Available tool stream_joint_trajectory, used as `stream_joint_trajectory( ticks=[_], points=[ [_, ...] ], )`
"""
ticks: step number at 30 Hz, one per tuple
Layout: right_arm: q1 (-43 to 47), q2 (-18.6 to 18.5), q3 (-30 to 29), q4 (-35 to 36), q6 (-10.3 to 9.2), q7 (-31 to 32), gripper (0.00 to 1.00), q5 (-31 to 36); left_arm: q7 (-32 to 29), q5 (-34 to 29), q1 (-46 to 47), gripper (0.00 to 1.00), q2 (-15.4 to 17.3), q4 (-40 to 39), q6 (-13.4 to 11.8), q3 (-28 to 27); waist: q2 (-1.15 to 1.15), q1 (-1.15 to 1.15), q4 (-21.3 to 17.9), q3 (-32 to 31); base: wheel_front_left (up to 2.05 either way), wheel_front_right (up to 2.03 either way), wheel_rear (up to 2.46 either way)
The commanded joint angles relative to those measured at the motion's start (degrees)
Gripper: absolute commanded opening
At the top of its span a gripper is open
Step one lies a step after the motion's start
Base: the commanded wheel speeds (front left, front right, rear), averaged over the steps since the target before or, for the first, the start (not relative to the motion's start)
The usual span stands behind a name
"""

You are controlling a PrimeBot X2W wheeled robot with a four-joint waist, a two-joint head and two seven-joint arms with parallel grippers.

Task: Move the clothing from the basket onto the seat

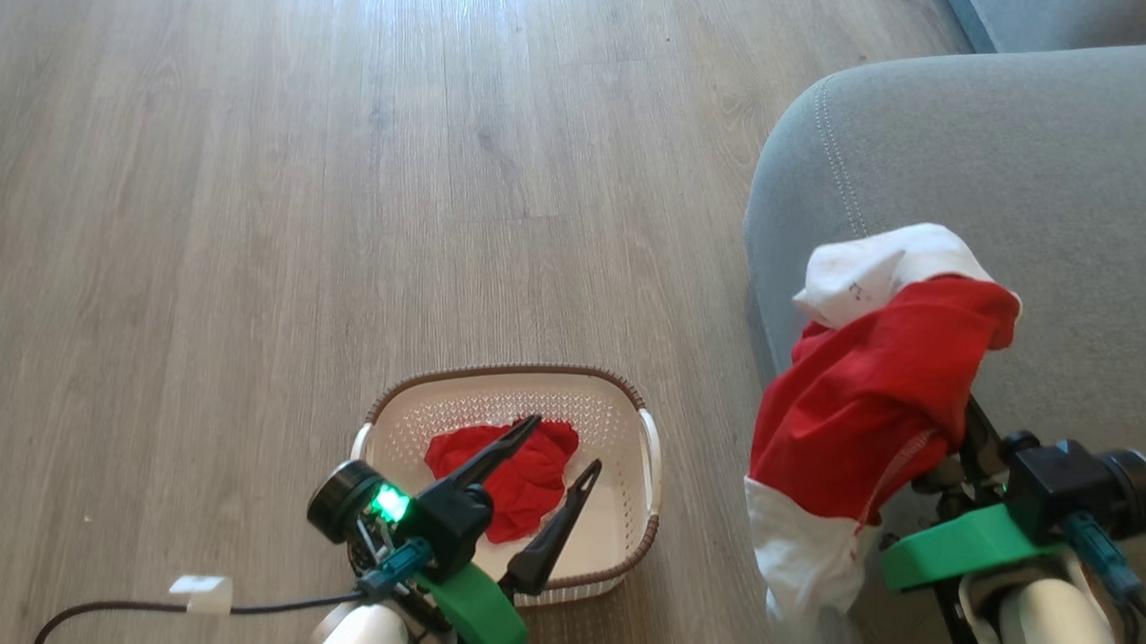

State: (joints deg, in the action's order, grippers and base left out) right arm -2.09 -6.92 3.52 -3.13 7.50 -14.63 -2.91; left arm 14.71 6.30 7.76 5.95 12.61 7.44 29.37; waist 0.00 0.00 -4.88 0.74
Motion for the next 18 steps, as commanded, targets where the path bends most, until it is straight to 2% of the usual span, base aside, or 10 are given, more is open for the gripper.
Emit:
stream_joint_trajectory(
  ticks=[1, 18],
  points=[
    [-1.0, 0.23, 0.68, 2.08, -0.01, -0.37, 0.0, 0.23, 0.29, 0.01, 1.07, 1.0, 0.46, -1.38, 0.04, -2.38, 0.0, 0.0, -0.01, 0.04, 0.0, 0.0, 0.0],
    [0.38, 1.54, -1.92, 0.56, -0.01, -0.37, 0.0, -0.32, 0.29, 1.1, -0.16, 1.0, 0.54, 2.39, 0.04, -2.44, 0.0, 0.0, 0.1, -0.09, 0.0, 0.0, 0.0]
  ],
)
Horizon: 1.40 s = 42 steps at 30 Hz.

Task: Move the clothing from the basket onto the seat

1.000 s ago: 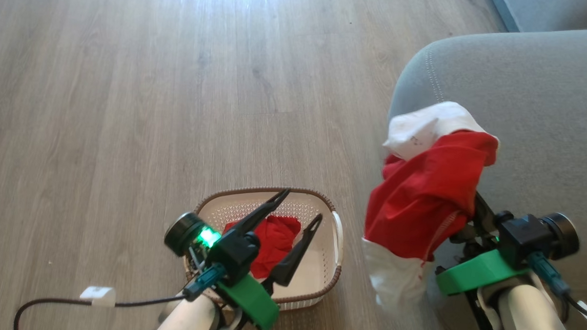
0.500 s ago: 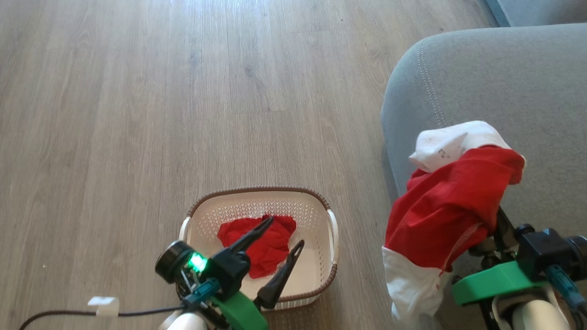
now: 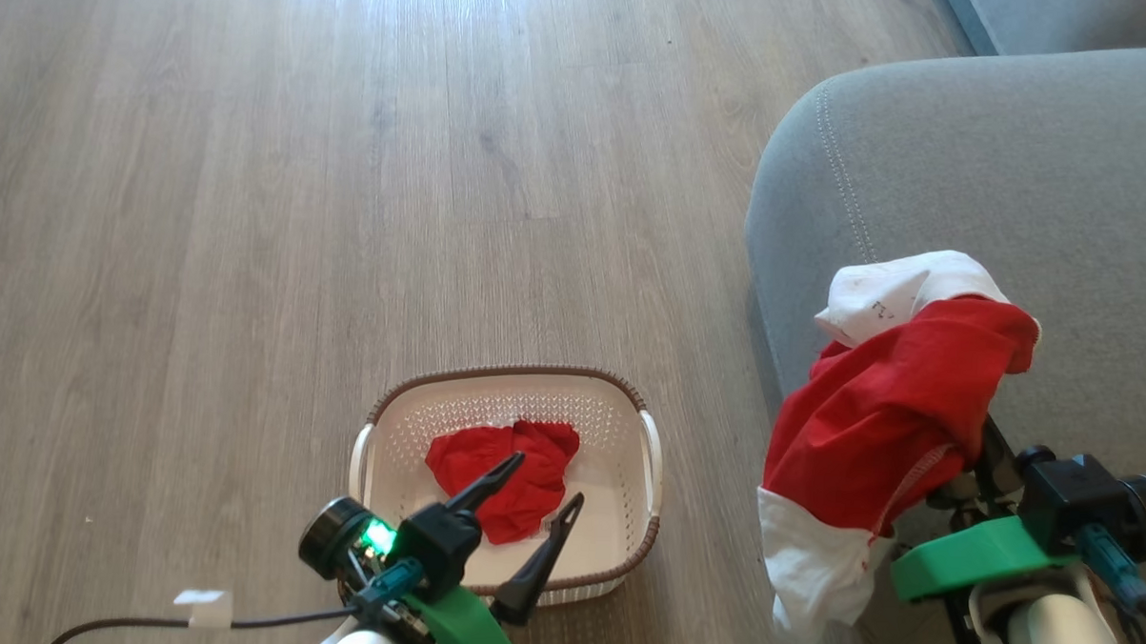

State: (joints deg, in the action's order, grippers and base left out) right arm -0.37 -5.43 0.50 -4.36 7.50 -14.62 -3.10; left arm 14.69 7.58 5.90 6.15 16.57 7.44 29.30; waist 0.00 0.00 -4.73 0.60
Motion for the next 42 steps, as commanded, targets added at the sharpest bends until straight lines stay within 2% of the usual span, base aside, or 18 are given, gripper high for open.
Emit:
stream_joint_trajectory(
  ticks=[1, 13, 34, 42],
  points=[
    [-1.43, 0.02, 1.21, 1.78, -0.01, -0.38, 0.0, -0.09, 0.3, -0.21, 1.69, 1.0, 0.28, -1.62, 0.04, -2.56, 0.0, 0.0, -0.15, 0.09, 0.0, 0.0, 0.0],
    [-2.49, -0.66, 1.31, 2.65, -0.01, -0.38, 0.0, 0.36, 0.3, -0.16, 1.93, 1.0, -0.47, -2.44, 0.04, -3.45, 0.0, 0.0, -4.42, 1.08, 0.0, 0.0, 0.0],
    [-4.33, -0.63, 0.43, 4.86, -0.01, -0.38, 0.0, 1.13, 0.3, -1.7, 4.89, 1.0, 0.27, -4.16, 0.04, -0.85, 0.0, 0.0, -23.16, 5.91, 0.0, 0.0, 0.0],
    [-2.54, 1.07, -4.06, 7.35, -0.01, -0.38, 0.0, 1.35, 0.3, -0.04, 8.13, 1.0, 0.96, -3.61, 0.04, 4.47, 0.0, 0.0, -25.56, 8.5, 0.0, 0.0, 0.0]
  ],
)
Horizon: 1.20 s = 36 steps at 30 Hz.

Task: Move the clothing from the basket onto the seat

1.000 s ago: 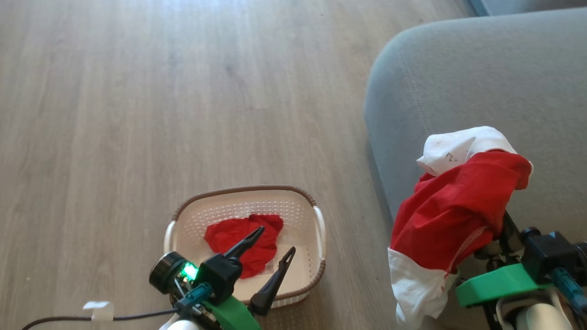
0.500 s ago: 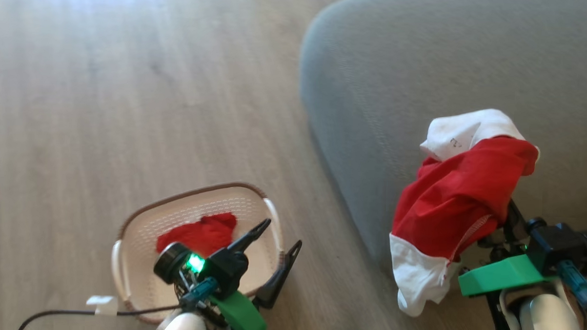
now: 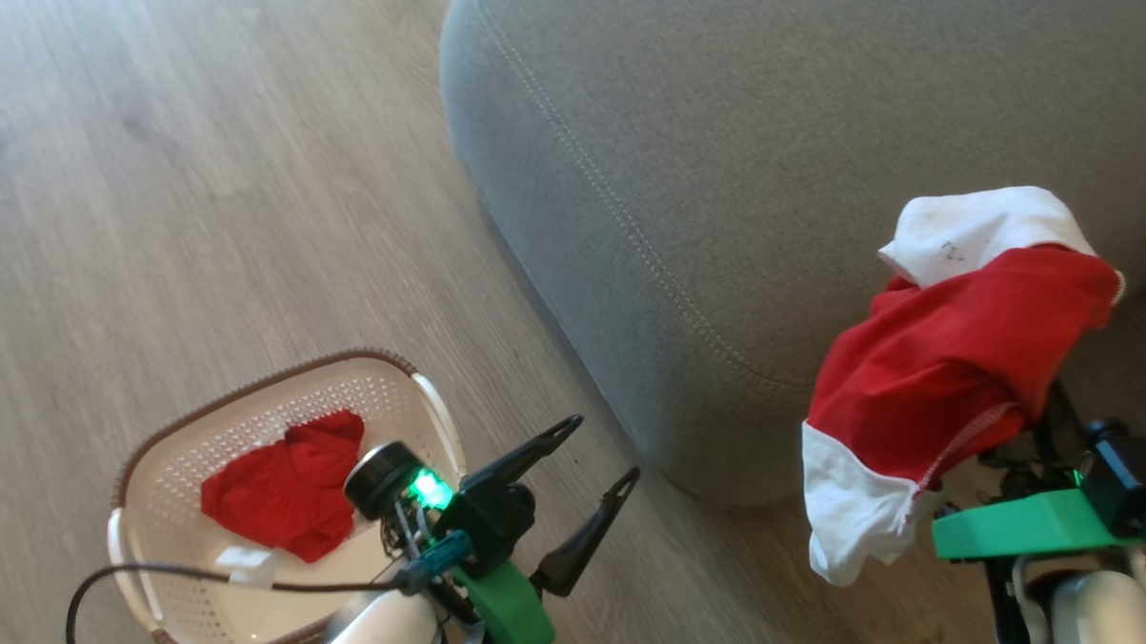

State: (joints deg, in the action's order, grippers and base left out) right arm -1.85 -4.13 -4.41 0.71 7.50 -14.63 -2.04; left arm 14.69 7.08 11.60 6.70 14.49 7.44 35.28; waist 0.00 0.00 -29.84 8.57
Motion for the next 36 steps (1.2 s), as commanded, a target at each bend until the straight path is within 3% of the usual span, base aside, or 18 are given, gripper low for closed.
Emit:
stream_joint_trajectory(
  ticks=[1, 8, 21, 29, 36],
  points=[
    [-0.68, -0.05, 0.26, 2.59, -0.01, -0.37, 0.0, 0.36, 0.3, 0.58, 2.98, 1.0, 0.66, -1.39, 0.04, -0.56, 0.0, 0.0, -0.56, 0.74, 0.0, 0.0, 0.0],
    [0.78, 0.82, -2.43, 4.76, -0.01, -0.37, 0.0, 0.57, 0.3, 2.2, 5.28, 1.0, 1.23, -1.09, 0.04, 3.04, 0.0, 0.0, -1.08, 1.77, 0.0, 0.0, 0.0],
    [-4.18, 0.88, -5.12, 4.35, -0.01, -0.37, 0.0, 0.16, 0.3, 2.11, 6.67, 1.0, 3.01, -1.3, 0.04, 3.01, 0.0, 0.0, -1.24, 5.92, 0.0, 0.0, 0.0],
    [-16.13, -2.2, -9.1, 2.98, -0.01, -0.37, 0.0, -4.33, 0.3, 1.34, 8.59, 1.0, 8.16, -3.9, 0.04, 5.37, 0.0, 0.0, -1.6, 15.02, 0.0, 0.0, 0.0],
    [-27.85, -7.78, -10.75, -0.53, -0.01, -0.37, 0.0, -6.06, 0.3, -0.74, 11.23, 1.0, 13.81, -7.1, 0.04, 9.29, 0.0, 0.0, -1.02, 24.36, 0.0, 0.0, 0.0]
  ],
)
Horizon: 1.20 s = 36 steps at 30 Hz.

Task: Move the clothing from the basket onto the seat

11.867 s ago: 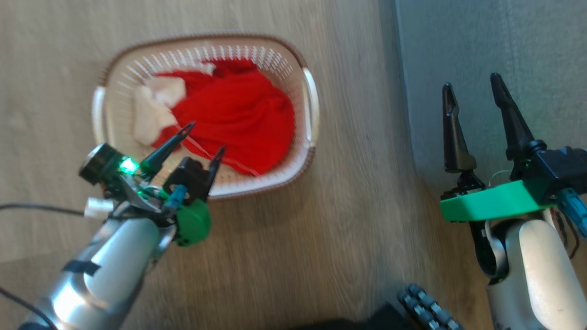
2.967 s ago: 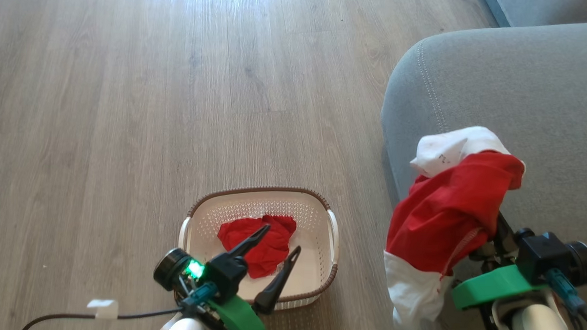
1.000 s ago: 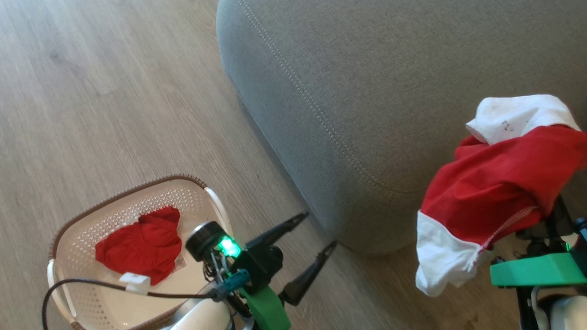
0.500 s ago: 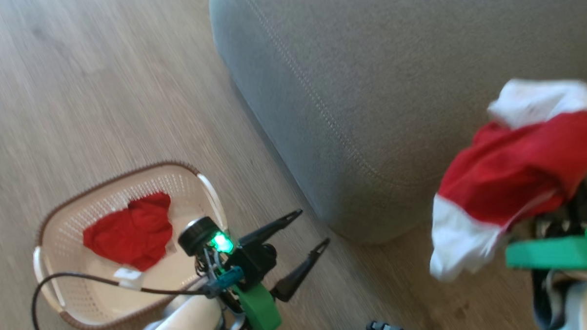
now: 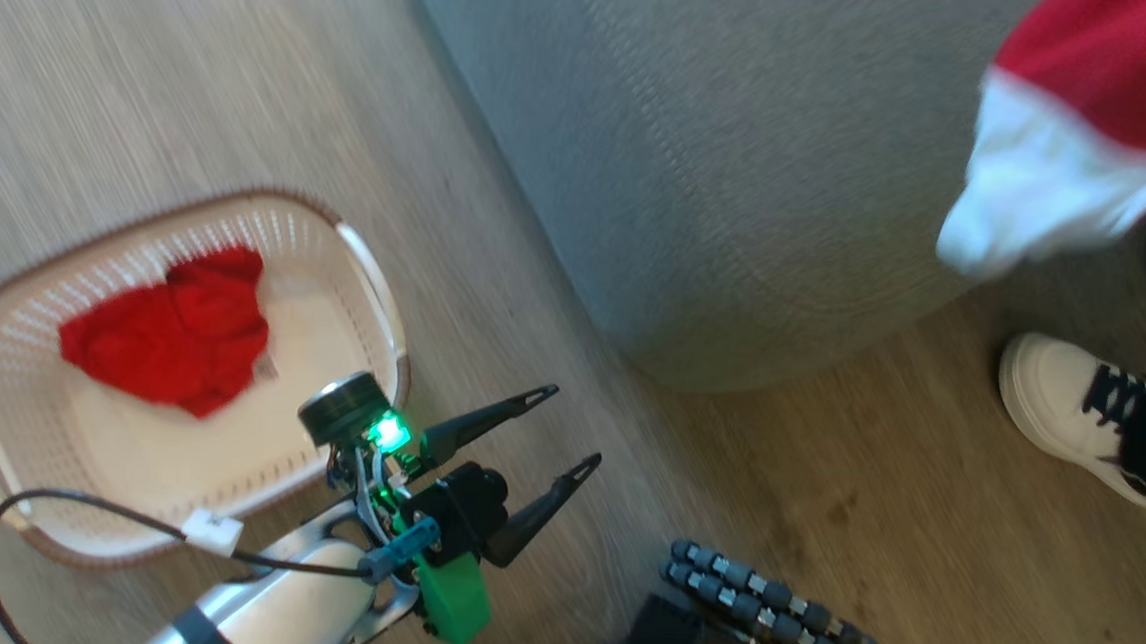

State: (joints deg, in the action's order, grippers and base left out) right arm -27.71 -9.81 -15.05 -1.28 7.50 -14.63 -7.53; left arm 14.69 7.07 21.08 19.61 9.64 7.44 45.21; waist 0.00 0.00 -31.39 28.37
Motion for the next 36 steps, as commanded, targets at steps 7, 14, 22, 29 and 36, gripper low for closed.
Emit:
stream_joint_trajectory(
  ticks=[7, 14, 22, 29, 36],
  points=[
    [-13.13, -7.5, -3.18, -4.53, -0.01, -0.37, 0.0, -2.51, 0.3, -1.66, 4.5, 1.0, 4.08, -5.37, 0.04, 4.16, 0.0, 0.0, 3.43, 11.44, 0.0, 0.0, 0.0],
    [-24.22, -13.89, -5.74, -16.52, -0.01, -0.37, 0.0, -5.47, 0.3, -1.48, 7.08, 1.0, 4.34, -5.79, 0.04, 9.4, 0.0, 0.0, 7.29, 13.97, 0.0, 0.0, 0.0],
    [-35.75, -18.71, -9.66, -37.88, -0.01, -0.37, 0.0, -7.75, 0.31, -1.2, 8.93, 1.0, 2.69, -6.35, 0.04, 9.07, 0.0, 0.0, 12.14, 16.35, 0.0, 0.0, 0.0],
    [-42.46, -19.86, -9.31, -48.41, -0.01, -0.37, 0.0, -5.12, 0.31, -1.68, 9.4, 1.0, 1.29, -7.05, 0.04, 7.86, 0.0, 0.0, 15.26, 18.15, 0.0, 0.0, 0.0],
    [-44.24, -20.0, -7.44, -57.34, -0.01, -0.36, 0.0, -2.48, 0.31, -2.06, 10.12, 1.0, 0.16, -7.63, 0.04, 7.45, 0.0, 0.0, 16.8, 19.34, 0.0, 0.0, 0.0]
  ],
)
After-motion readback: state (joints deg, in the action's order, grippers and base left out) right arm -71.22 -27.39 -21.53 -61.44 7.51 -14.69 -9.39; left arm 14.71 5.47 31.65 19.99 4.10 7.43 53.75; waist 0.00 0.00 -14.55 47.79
